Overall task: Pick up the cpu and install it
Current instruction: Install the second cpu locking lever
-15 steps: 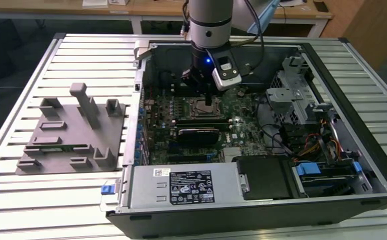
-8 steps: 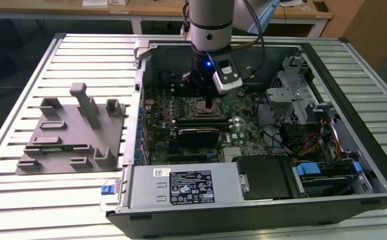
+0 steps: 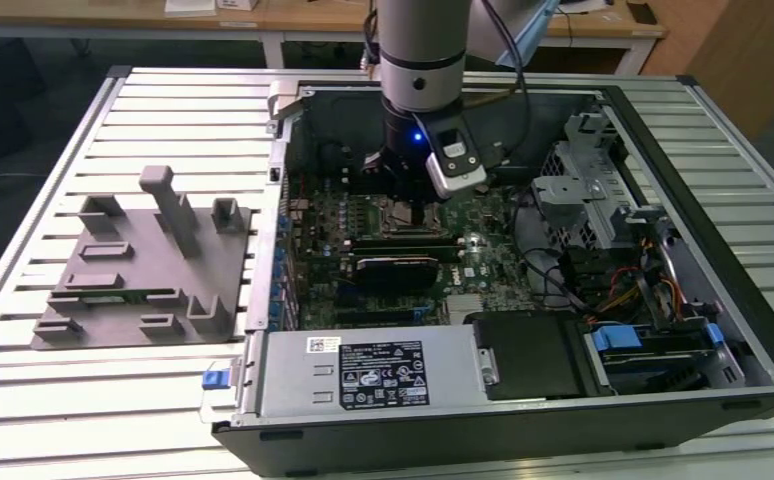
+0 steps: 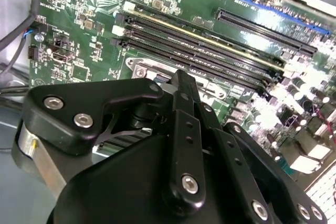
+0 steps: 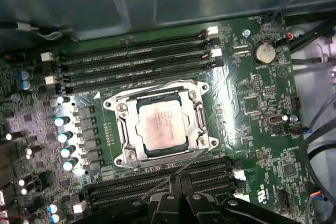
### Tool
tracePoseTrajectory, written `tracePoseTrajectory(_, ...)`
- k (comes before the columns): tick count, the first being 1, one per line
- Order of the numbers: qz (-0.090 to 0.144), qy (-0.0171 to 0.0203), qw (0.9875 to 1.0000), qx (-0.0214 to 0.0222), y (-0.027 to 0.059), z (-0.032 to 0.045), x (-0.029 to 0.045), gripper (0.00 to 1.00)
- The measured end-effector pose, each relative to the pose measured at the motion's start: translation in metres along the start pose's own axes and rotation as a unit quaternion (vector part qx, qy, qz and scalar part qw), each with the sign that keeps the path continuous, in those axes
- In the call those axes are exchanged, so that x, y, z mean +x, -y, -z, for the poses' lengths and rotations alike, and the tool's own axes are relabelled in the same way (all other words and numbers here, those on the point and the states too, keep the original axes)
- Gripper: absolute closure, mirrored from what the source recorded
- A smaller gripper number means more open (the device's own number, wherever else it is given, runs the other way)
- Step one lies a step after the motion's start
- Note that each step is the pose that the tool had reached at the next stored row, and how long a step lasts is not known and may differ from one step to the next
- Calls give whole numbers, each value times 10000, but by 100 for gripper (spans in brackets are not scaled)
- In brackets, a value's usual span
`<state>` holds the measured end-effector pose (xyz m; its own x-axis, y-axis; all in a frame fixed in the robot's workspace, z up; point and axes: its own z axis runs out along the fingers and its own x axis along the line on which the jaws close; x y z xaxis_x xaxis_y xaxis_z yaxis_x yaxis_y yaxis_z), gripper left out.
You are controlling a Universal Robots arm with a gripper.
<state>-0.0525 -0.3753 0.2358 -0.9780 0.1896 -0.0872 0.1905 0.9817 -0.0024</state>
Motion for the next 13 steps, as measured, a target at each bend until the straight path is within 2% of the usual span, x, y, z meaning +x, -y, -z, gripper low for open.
tracePoseTrajectory(13, 471, 1, 9989, -42, 53, -59, 55, 89)
